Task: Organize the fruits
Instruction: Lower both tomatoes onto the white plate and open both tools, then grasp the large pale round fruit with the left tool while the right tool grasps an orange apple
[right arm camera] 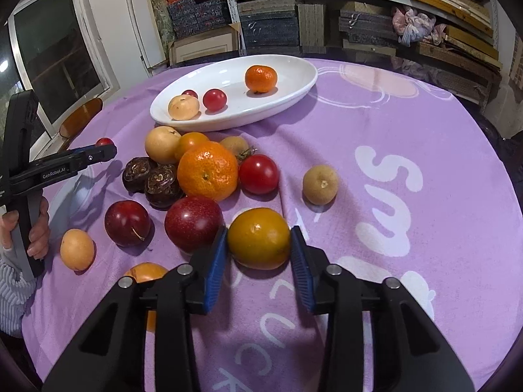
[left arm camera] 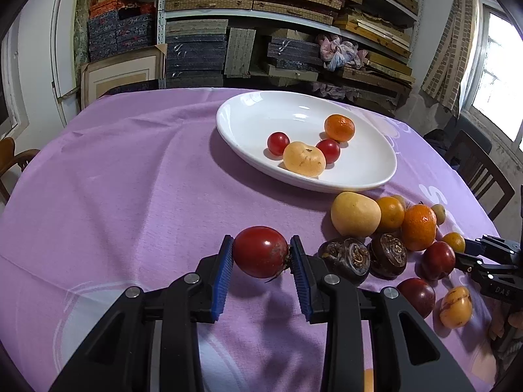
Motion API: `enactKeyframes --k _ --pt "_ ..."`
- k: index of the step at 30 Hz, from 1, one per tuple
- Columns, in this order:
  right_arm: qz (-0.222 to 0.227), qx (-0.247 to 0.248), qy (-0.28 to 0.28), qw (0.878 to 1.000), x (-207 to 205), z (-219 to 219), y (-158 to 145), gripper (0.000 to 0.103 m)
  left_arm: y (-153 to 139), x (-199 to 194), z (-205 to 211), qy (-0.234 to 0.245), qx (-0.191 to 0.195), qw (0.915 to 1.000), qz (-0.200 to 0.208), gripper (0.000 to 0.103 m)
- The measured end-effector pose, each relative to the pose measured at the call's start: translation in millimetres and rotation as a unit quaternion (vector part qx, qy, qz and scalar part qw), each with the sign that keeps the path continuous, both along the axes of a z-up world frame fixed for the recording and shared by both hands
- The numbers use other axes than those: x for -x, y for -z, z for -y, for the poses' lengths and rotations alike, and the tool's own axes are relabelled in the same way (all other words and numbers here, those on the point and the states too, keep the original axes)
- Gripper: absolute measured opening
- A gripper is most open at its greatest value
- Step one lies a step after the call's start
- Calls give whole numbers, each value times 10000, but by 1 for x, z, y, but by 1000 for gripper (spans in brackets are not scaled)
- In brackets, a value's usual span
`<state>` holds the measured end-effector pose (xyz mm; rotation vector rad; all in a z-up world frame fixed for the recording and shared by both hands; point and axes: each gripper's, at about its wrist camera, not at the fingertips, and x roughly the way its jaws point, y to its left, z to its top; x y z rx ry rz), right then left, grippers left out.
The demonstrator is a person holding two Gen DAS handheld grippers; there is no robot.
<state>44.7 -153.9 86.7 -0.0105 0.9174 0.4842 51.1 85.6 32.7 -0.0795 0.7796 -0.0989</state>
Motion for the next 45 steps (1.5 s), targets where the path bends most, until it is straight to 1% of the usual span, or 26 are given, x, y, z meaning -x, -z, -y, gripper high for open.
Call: enactKeyframes --k 2,6,10,12,15,18,21,25,28,30,31,32,33,34,35,37,38,39,40,41,42,43,44,45 --pt "71 5 5 10000 2 0 -2 38 1 -1 1 10 -11 10000 -18 35" --pt "348 8 63 9994 9 2 -11 38 0 -1 -1 13 22 10000 3 35" --pt "518 -400 265 9975 8 17 -28 38 -10 -8 -3 5 209 9998 50 35" --pt "590 -474 286 9967 0 19 -42 38 -18 -21 0 38 172 9998 23 35" --pt "761 -227 218 9966 -22 6 -64 38 -34 -48 12 155 -35 9998 80 35" --pt "728 -39 -3 9973 -50 -20 -74 38 -46 -84 22 167 -69 9998 32 35" --pt "637 136 -205 9977 -77 -52 -70 38 -46 -125 26 55 -119 9998 -159 35" --pt "503 376 -369 9973 -108 -85 -57 38 -32 -170 28 -67 -219 9985 -499 35" --pt "324 513 -402 9973 -127 -97 -46 38 -18 -189 24 -155 -161 9971 -728 36" --pt "191 612 -428 9970 -137 -101 -39 38 -11 -195 22 -185 -129 9962 -836 36" --pt "172 642 -423 9969 -140 -102 -36 38 -8 -196 21 -185 -141 9959 -875 38" --pt "178 634 -412 9970 -142 -101 -35 40 -7 -195 21 -174 -146 9958 -885 42" --pt "158 582 -440 9972 -142 -100 -35 49 -8 -194 21 -163 -131 9961 -862 45" --pt "180 526 -430 9975 -141 -98 -37 57 -11 -191 20 -180 -129 9964 -820 53" --pt "262 489 -379 9977 -139 -95 -40 62 -14 -188 19 -215 -140 9968 -758 59" --pt "436 372 -313 9979 -130 -86 -49 63 -23 -179 17 -245 -143 9974 -655 60" --pt "518 308 -270 9978 -123 -79 -56 66 -28 -173 15 -253 -132 9977 -613 60" --pt "627 240 -206 9975 -115 -71 -63 70 -35 -165 13 -260 -100 9980 -564 60" --pt "770 183 -116 9968 -104 -61 -71 80 -40 -155 11 -252 -78 9983 -519 60" --pt "958 140 6 9953 -91 -49 -79 89 -45 -143 10 -230 -70 9987 -460 61" --pt "1147 118 131 9932 -78 -38 -85 92 -50 -128 9 -193 -102 9990 -386 63" --pt "1366 110 264 9902 -62 -27 -89 95 -54 -112 9 -158 -172 9992 -315 70" --pt "1533 112 359 9875 -49 -18 -92 96 -56 -95 10 -134 -245 9993 -232 73" --pt "1701 134 467 9842 -33 -7 -92 97 -58 -75 11 -83 -319 9993 -158 73"
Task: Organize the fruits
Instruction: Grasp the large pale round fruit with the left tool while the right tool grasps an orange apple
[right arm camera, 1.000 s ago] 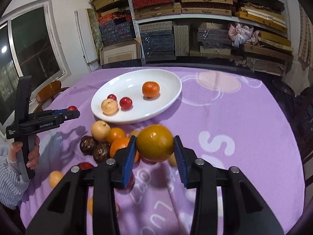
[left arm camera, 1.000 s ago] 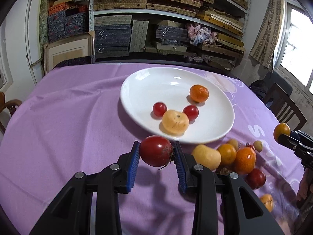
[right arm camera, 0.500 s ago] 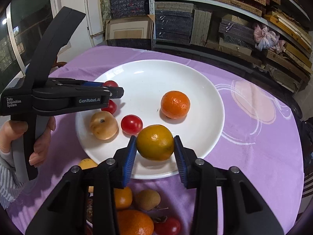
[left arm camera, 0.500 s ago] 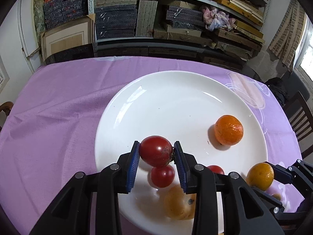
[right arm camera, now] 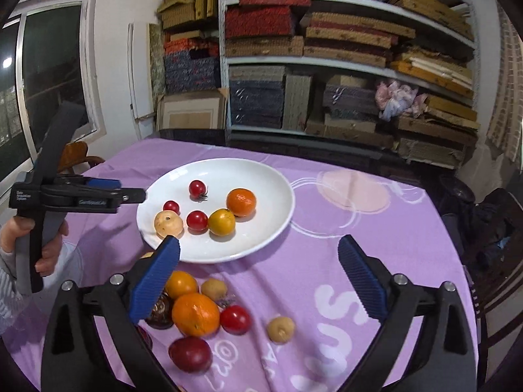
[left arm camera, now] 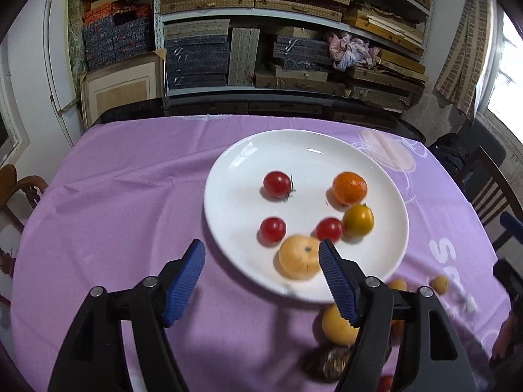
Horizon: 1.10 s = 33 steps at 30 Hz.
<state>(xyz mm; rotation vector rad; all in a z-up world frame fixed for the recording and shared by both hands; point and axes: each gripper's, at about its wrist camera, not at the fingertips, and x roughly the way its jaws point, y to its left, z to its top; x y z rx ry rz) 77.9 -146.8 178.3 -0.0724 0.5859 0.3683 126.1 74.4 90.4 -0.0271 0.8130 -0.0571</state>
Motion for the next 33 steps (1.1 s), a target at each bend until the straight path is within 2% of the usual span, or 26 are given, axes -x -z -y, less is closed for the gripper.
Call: enactKeyframes --k 3,7,9,12,14,17,21,30,33 --pt "315 -47 355 9989 37 24 10 99 6 56 9 265 -144 9995 14 73" --pt "63 -523 639 9966 54 51 34 99 25 122 26 526 -268 9983 7 74" --pt "-114 -559 662 9962 51 57 36 99 35 147 36 610 -360 9975 27 74" --pt "-32 -712 694 9950 52 67 35 99 49 171 48 732 -542 9958 32 74" --pt "-29 -759 692 9947 54 70 35 99 57 177 53 746 -597 9954 12 74" --pt "-64 -775 691 9946 53 71 36 99 68 177 53 747 -448 9961 -134 74" --pt "-68 -759 703 9946 55 71 37 99 73 171 52 760 -271 9965 -217 73" --pt "-127 -768 712 9944 55 71 38 99 81 164 50 680 -157 9971 -314 73" --pt "-144 -766 703 9945 54 69 40 99 81 164 52 743 -127 9967 -317 65"
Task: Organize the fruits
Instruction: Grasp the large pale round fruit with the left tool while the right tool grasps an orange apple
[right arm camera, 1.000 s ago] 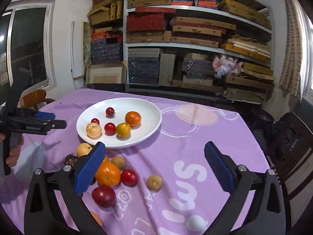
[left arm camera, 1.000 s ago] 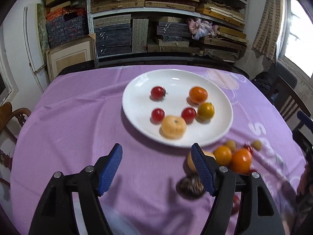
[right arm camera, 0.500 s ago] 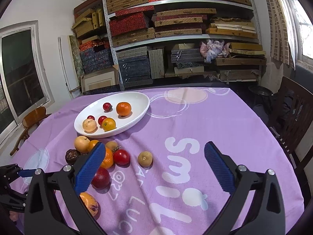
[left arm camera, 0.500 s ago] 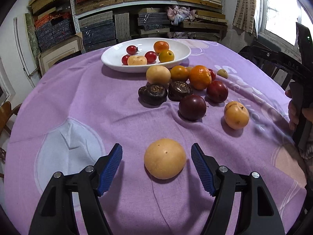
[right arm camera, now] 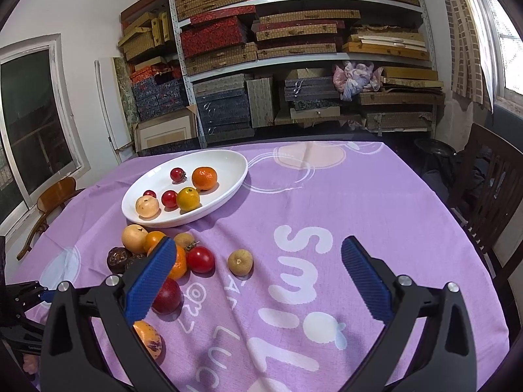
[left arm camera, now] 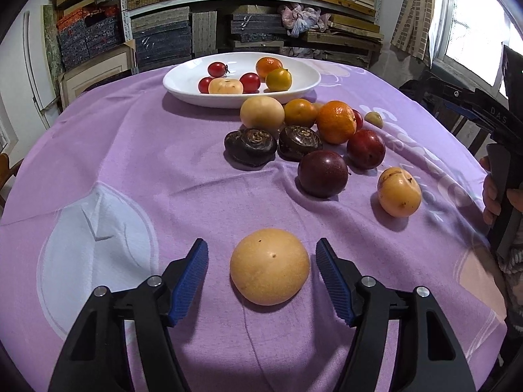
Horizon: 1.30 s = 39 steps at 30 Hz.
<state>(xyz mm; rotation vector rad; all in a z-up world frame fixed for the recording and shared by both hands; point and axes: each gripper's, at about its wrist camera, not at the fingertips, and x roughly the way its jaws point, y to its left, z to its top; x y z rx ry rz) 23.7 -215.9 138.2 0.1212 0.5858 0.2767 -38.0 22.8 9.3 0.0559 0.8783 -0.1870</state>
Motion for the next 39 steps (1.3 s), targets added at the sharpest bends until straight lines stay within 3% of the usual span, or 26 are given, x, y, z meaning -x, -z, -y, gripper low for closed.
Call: enactKeyframes --k 3,5,9,13,17,18,20,21,25,39 --pt "0 14 -3 10000 0 -1 0 99 1 1 1 64 39 10000 -29 60" --pt "-8 12 -18 10000 0 -2 0 99 2 2 3 118 33 9999 -89 49" --pt "-16 -51 -249 9997 2 -7 0 99 4 4 2 128 -5 9999 -42 47" --pt "54 -94 -1243 9922 18 -25 -8 99 0 -2 -17 -218 147 9997 12 47" --pt "212 571 -2278 9718 47 -68 -4 98 -9 -18 -48 -691 373 9969 9 47" --pt "152 685 -2448 9670 50 -77 -1 96 -13 -21 -53 -754 346 9965 42 47" --pt "-33 931 -2688 9587 54 -91 7 79 -19 -26 -57 -841 269 9960 138 47" --pt "-155 999 -2759 9559 53 -95 11 71 -20 -29 -60 -871 271 9957 185 47" --pt "-434 1058 -2810 9529 51 -101 23 70 -15 -33 -64 -903 496 9945 164 47" --pt "-1001 1051 -2831 9480 37 -100 41 61 -1 -34 -55 -628 382 9973 17 47"
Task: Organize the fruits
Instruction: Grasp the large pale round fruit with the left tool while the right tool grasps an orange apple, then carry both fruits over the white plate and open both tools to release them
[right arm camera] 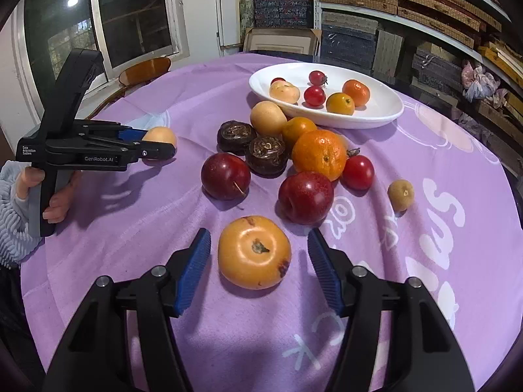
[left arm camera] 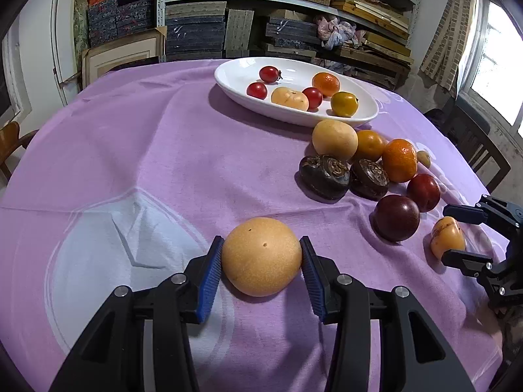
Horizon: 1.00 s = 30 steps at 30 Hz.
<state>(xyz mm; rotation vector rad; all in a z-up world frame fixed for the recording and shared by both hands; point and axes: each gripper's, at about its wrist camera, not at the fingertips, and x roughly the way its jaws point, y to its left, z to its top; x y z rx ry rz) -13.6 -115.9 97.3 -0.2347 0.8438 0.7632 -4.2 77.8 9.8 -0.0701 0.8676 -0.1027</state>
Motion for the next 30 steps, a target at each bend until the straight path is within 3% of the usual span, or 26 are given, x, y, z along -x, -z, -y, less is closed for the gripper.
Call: enactKeyframes --k 4,13,17,21,25,30 --pt "-166 26 -71 9998 -3 -4 2 44 0 -1 -1 3 8 10000 0 47" --pt "-108 1 3 9999 -3 -3 1 44 0 -2 -1 -17 14 10000 9 47" --pt "-117 -418 186 9989 -8 6 -13 44 -12 -13 0 39 114 9999 -6 47" --pt "82 -520 436 9977 -29 6 -40 44 -46 -46 8 120 -211 9993 275 47" --pt "279 -364 651 9968 -72 -10 -65 44 -76 -102 17 127 -208 9988 428 47" --pt "302 -71 1177 9926 -143 -30 -64 44 -77 -176 24 -56 -156 9997 202 47"
